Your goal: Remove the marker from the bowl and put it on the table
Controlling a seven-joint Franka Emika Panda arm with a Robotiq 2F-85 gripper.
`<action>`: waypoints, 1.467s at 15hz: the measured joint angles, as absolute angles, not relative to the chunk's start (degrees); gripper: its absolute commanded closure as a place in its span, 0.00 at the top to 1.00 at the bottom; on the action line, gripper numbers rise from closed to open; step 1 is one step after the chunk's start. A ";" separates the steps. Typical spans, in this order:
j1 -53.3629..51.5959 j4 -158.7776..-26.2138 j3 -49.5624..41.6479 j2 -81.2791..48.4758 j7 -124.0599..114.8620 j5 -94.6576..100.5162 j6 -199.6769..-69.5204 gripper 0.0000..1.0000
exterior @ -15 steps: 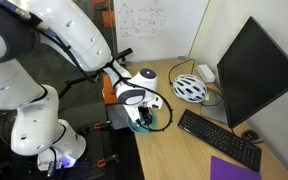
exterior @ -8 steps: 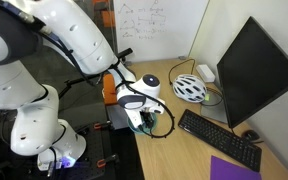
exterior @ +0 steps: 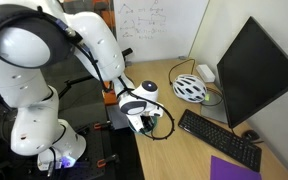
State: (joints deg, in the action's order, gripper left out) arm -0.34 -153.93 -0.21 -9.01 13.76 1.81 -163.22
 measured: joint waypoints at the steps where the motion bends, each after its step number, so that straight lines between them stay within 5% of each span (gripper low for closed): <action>1: -0.35 -153.56 -0.46 -9.43 12.53 3.78 -163.80 0.19; 4: -0.39 -152.60 -0.65 -9.53 10.76 6.13 -163.79 0.01; 22: -7.53 -147.19 5.74 5.94 10.19 -11.87 -145.93 0.05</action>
